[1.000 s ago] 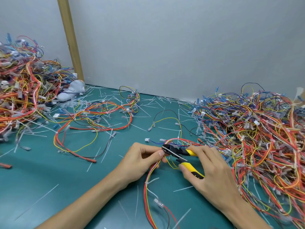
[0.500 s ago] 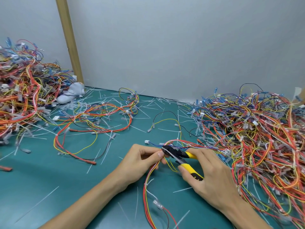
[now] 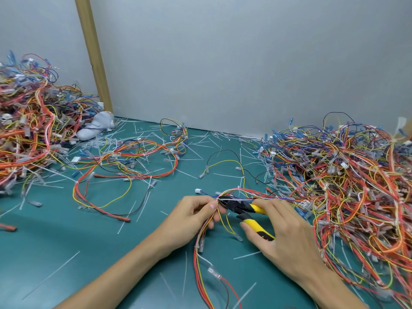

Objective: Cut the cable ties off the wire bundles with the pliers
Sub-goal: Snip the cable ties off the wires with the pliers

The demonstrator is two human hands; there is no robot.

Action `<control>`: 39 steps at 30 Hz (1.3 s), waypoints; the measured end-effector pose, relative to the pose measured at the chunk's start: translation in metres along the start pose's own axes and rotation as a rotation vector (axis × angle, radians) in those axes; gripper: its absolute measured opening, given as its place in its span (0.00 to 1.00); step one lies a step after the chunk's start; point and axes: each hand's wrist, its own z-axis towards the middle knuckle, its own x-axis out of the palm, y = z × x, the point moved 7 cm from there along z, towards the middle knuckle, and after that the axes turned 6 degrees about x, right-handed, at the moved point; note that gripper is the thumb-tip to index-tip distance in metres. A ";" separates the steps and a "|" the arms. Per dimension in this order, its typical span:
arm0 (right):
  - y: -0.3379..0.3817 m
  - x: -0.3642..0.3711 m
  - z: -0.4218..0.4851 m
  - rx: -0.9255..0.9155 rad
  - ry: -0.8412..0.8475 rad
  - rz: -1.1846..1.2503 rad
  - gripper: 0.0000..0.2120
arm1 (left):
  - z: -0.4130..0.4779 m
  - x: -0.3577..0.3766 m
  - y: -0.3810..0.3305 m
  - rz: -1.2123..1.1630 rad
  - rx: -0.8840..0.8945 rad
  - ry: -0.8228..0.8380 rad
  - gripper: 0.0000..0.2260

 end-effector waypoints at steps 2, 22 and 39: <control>0.000 0.001 0.000 0.002 0.011 0.003 0.18 | 0.000 0.000 0.000 0.005 -0.007 0.007 0.13; 0.003 -0.006 0.001 -0.005 -0.028 -0.020 0.18 | 0.001 0.000 0.005 0.132 0.018 -0.018 0.14; 0.003 -0.006 0.000 -0.017 -0.051 -0.025 0.18 | 0.001 -0.002 0.005 0.195 0.056 -0.057 0.13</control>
